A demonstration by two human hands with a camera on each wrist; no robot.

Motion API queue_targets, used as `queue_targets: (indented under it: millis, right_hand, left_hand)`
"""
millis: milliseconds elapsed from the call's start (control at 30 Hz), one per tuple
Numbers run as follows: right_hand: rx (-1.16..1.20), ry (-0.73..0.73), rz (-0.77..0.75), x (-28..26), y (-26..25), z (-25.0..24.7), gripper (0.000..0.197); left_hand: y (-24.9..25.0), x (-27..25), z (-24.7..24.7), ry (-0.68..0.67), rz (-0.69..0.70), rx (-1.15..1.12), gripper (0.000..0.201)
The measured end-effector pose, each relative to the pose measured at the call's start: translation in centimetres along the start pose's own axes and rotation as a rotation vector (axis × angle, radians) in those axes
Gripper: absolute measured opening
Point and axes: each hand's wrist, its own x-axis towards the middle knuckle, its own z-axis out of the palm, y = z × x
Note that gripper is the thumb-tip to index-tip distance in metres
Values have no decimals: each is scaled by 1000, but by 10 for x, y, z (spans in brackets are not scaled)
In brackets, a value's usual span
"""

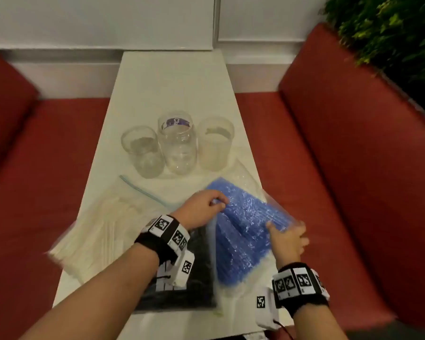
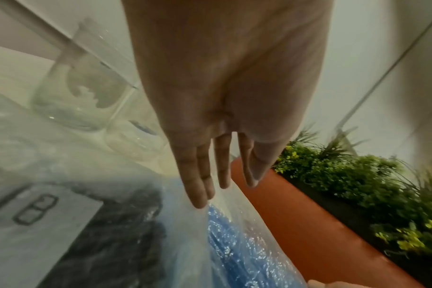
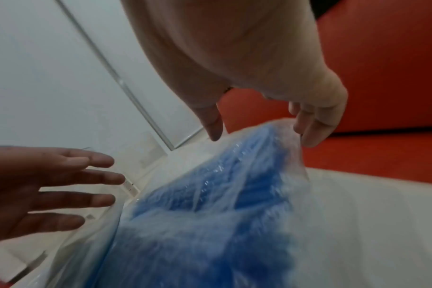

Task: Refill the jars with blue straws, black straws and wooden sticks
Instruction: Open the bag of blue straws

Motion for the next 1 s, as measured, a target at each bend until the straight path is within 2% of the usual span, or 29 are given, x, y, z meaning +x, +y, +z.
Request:
queue_targets:
  millis: [67, 133, 200, 300, 333, 400, 467, 567, 633, 733, 833, 933, 1000]
  right_hand:
    - [238, -57, 7, 11, 20, 10, 97]
    - [389, -102, 0, 28, 41, 20, 86]
    - [434, -112, -6, 38, 55, 25, 66]
    - [482, -219, 8, 49, 58, 22, 26]
    - [466, -254, 19, 49, 58, 20, 19]
    - [455, -285, 11, 43, 53, 16, 15]
    - [478, -290, -38, 28, 36, 11, 20]
    - [527, -370, -153, -5, 1, 4, 16]
    - [532, -416, -289, -32, -24, 1, 11]
    - [579, -573, -533, -69, -57, 2, 28]
    - [583, -682, -628, -99, -76, 3, 30]
    - [655, -588, -666, -109, -73, 7, 16]
    - [645, -469, -647, -112, -67, 12, 24]
  left_hand:
    - [-10, 12, 9, -4, 51, 84, 24]
    - [-21, 21, 15, -17, 90, 146, 30]
    - [-35, 26, 22, -7, 125, 180, 34]
    - [-52, 28, 32, -2, 150, 232, 39]
    - [-54, 25, 36, 7, 164, 247, 41]
    - [-49, 17, 41, 9, 195, 251, 45]
    - [-39, 9, 43, -38, 178, 287, 54]
    - [-17, -10, 39, -161, 89, 336, 84]
    - [0, -24, 32, -173, 152, 221, 99]
    - [23, -44, 19, -86, 321, -62, 93]
    - [33, -61, 4, 192, 308, -184, 73]
    - [31, -78, -9, 432, 217, -262, 33]
    - [26, -86, -15, 514, 186, -347, 25]
